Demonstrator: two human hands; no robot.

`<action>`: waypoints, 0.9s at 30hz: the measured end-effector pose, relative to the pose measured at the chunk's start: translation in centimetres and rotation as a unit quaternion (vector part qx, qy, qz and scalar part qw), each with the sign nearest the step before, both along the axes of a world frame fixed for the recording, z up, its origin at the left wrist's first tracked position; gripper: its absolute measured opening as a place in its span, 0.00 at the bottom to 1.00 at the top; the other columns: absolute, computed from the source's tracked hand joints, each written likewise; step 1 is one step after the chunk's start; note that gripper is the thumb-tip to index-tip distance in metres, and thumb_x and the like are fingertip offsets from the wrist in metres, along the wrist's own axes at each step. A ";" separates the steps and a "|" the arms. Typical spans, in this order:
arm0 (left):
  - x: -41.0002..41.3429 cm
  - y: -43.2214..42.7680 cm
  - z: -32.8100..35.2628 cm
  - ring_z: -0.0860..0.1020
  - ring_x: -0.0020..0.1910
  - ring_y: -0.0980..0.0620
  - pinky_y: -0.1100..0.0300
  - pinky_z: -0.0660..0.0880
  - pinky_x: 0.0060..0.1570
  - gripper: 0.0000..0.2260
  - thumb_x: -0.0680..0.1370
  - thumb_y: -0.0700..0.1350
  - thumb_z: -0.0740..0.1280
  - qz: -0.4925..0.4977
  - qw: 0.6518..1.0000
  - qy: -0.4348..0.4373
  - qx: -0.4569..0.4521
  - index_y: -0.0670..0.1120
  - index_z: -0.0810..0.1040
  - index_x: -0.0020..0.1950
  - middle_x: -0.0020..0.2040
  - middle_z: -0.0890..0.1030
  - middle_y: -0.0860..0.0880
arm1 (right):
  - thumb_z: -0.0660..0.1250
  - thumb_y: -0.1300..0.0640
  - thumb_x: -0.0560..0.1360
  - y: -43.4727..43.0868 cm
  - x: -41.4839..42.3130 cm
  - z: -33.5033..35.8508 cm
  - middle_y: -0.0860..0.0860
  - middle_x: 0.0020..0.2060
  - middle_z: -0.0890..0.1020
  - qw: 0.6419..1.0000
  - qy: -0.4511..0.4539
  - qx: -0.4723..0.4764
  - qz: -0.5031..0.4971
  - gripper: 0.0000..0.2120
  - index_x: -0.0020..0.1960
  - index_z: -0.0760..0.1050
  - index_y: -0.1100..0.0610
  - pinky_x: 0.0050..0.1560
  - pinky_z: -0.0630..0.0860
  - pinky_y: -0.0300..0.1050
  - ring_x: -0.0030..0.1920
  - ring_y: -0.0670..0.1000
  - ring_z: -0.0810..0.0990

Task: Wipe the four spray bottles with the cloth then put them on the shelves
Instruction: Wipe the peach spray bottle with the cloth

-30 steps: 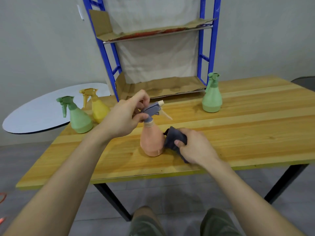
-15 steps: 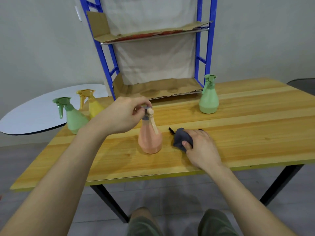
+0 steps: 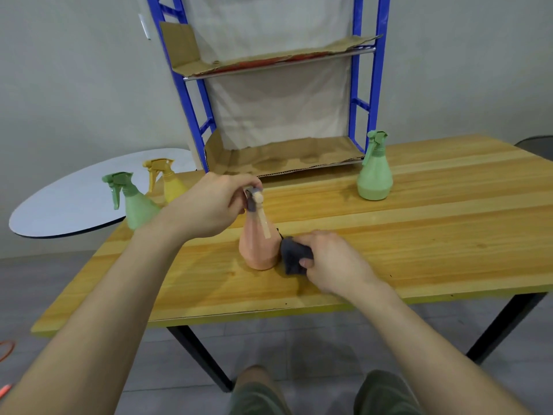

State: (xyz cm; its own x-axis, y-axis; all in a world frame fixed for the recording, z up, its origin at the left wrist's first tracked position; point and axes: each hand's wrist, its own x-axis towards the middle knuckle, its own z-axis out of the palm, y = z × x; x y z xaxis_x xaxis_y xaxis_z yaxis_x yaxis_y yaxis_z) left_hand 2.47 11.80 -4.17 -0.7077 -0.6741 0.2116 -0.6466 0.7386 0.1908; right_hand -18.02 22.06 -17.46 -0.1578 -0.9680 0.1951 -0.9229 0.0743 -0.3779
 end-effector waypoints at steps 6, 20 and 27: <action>-1.0 0.6 0.6 0.85 0.43 0.56 0.61 0.83 0.46 0.16 0.88 0.45 0.55 0.020 0.992 0.086 0.091 0.53 0.84 0.60 0.53 0.86 0.52 | 0.67 0.50 0.83 0.4 -1.8 -2.1 0.52 0.67 0.81 0.997 0.039 -0.017 -0.071 0.22 0.75 0.73 0.51 0.72 0.71 0.54 0.69 0.58 0.75; -5.8 0.1 2.5 0.80 0.55 0.46 0.48 0.79 0.55 0.31 0.72 0.55 0.81 0.007 0.981 -0.176 -0.077 0.54 0.71 0.70 0.55 0.83 0.52 | 0.67 0.48 0.81 0.0 -2.1 -4.9 0.51 0.65 0.82 0.995 0.041 -0.063 -0.072 0.22 0.74 0.75 0.51 0.76 0.68 0.56 0.68 0.57 0.76; -12.3 3.6 -1.0 0.78 0.64 0.40 0.43 0.67 0.72 0.13 0.85 0.50 0.63 0.066 0.782 -0.516 -0.343 0.48 0.80 0.66 0.61 0.83 0.46 | 0.66 0.48 0.82 0.0 -2.6 -5.1 0.50 0.66 0.80 0.996 0.019 -0.062 -0.063 0.22 0.76 0.73 0.50 0.77 0.66 0.55 0.69 0.56 0.74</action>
State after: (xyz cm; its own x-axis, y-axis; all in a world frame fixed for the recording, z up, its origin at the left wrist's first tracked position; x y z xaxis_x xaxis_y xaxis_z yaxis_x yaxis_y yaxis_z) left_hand -9.85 15.39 -5.20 -0.6748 -0.7334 -0.0819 -0.2742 0.3523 -0.8948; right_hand -20.59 22.02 -22.54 -0.2669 -0.9093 0.3193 -0.9227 0.1456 -0.3568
